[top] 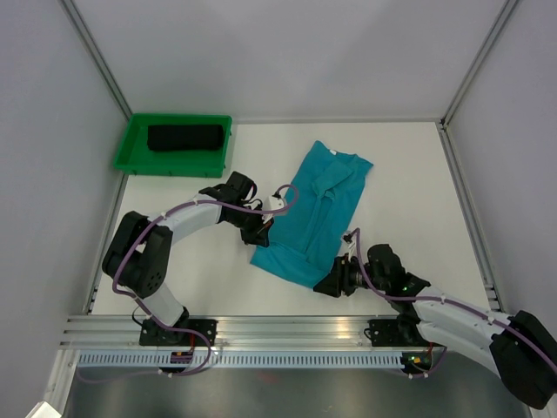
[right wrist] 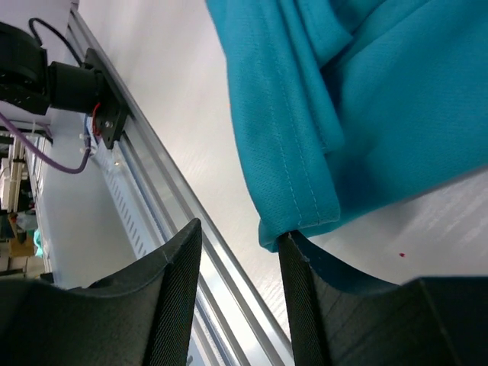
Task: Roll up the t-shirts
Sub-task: Roll the tshirt
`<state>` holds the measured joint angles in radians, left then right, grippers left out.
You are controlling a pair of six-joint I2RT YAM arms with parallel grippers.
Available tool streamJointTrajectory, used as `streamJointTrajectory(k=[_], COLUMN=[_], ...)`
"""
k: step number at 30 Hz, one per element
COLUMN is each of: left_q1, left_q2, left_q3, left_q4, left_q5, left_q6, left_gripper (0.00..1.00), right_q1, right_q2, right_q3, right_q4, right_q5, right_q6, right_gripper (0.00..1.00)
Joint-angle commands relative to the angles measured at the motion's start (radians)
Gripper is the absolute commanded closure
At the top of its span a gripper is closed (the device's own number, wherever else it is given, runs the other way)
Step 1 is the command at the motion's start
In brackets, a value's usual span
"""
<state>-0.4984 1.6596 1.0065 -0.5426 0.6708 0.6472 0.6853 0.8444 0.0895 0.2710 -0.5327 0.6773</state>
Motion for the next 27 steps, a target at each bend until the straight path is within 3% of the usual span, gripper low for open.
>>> streamJointTrajectory(k=[1,12,18,27], left_q1=[0.008,0.006,-0.023,-0.023], left_q2=[0.008,-0.003,-0.024,-0.043], left_q3=[0.003,-0.037,-0.040,0.007], left_q4=[0.033,0.024,-0.167,-0.257], left_q5=[0.004,-0.013,0.076,0.151], left_q6=[0.006,0.040,0.221,0.204], left_gripper=[0.98,0.97,0.98,0.98], right_q1=[0.005,0.002,0.002,0.002], right_q2=[0.036,0.166,0.176,0.180], right_q3=[0.022,0.082,0.093,0.159], right_q4=[0.005,-0.098,-0.164,-0.259], right_q5=[0.094,0.142,0.086,-0.021], right_q6=[0.022,0.022,-0.016,-0.122], right_gripper=[0.50,0.97,1.00,1.00])
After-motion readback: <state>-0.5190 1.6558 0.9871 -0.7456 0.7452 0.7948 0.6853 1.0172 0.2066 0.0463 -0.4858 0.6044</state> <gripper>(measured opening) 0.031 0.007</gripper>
